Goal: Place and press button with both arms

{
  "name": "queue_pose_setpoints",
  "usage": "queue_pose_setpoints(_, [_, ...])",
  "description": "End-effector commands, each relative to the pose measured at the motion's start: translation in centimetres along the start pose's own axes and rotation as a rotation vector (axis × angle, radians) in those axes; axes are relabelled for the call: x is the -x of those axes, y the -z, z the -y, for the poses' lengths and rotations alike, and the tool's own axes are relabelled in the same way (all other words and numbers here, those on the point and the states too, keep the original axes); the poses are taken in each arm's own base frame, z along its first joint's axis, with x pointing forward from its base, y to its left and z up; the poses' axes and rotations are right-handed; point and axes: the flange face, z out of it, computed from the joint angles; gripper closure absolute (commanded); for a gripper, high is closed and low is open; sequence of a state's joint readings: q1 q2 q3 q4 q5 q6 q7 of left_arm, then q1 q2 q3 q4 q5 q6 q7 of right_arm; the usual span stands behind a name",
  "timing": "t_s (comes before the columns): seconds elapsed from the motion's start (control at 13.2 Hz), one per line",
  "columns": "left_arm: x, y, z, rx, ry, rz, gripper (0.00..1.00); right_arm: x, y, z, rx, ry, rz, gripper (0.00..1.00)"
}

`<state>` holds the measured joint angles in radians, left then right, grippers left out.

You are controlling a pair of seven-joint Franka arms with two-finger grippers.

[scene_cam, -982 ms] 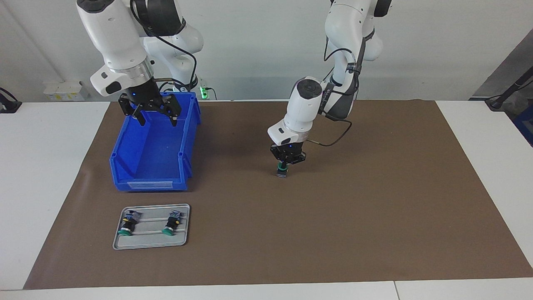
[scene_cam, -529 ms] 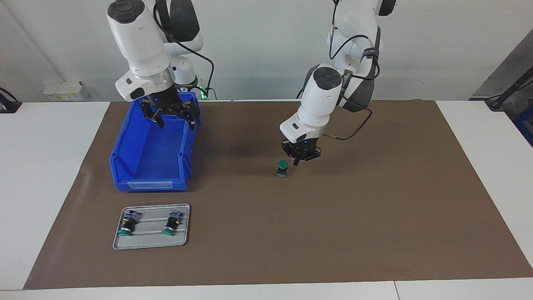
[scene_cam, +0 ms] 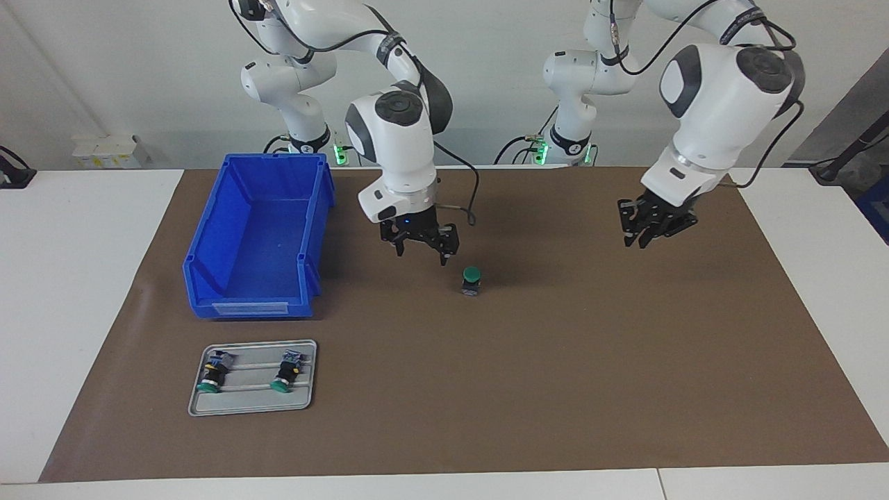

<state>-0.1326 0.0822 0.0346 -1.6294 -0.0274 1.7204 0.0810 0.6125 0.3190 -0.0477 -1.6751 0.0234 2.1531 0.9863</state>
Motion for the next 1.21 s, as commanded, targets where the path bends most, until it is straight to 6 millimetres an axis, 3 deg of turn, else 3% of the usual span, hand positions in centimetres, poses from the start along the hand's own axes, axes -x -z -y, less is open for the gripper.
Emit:
queue_pose_setpoints(0.0, [2.5, 1.9, 1.2, -0.073, -0.002, 0.063, 0.62, 2.1, -3.5, 3.5, -0.012, -0.041, -0.001, 0.00])
queue_pose_setpoints(0.08, [3.0, 2.6, 1.8, -0.070, 0.013, 0.086, 0.62, 3.6, -5.2, 4.5, -0.011, 0.005, -0.007, 0.00])
queue_pose_setpoints(0.23, [3.5, 4.9, 1.7, -0.067, 0.017, 0.102, 0.59, 3.9, -8.2, 4.8, 0.013, 0.070, -0.040, 0.00])
queue_pose_setpoints(0.45, [2.9, 5.2, 1.8, -0.069, 0.029, 0.025, 0.00, 4.2, -9.6, 4.5, 0.031, 0.116, -0.040, 0.00])
queue_pose_setpoints(0.6, [2.8, 5.2, 1.6, -0.072, 0.016, 0.013, 0.00, 6.9, -11.4, 5.8, 0.027, 0.144, -0.030, 0.00])
queue_pose_setpoints(0.76, [3.0, 4.9, 1.1, -0.070, 0.010, 0.030, 0.00, 7.1, -12.1, 5.6, 0.031, 0.146, -0.028, 0.00])
queue_pose_setpoints(0.98, [3.1, 4.9, 2.1, -0.071, 0.030, 0.025, 0.00, 6.3, -12.2, 5.3, 0.020, 0.133, -0.036, 0.00])
queue_pose_setpoints(1.13, [3.1, 5.0, 2.8, -0.071, 0.044, 0.024, 0.00, 6.3, -12.6, 5.1, 0.021, 0.131, -0.035, 0.07])
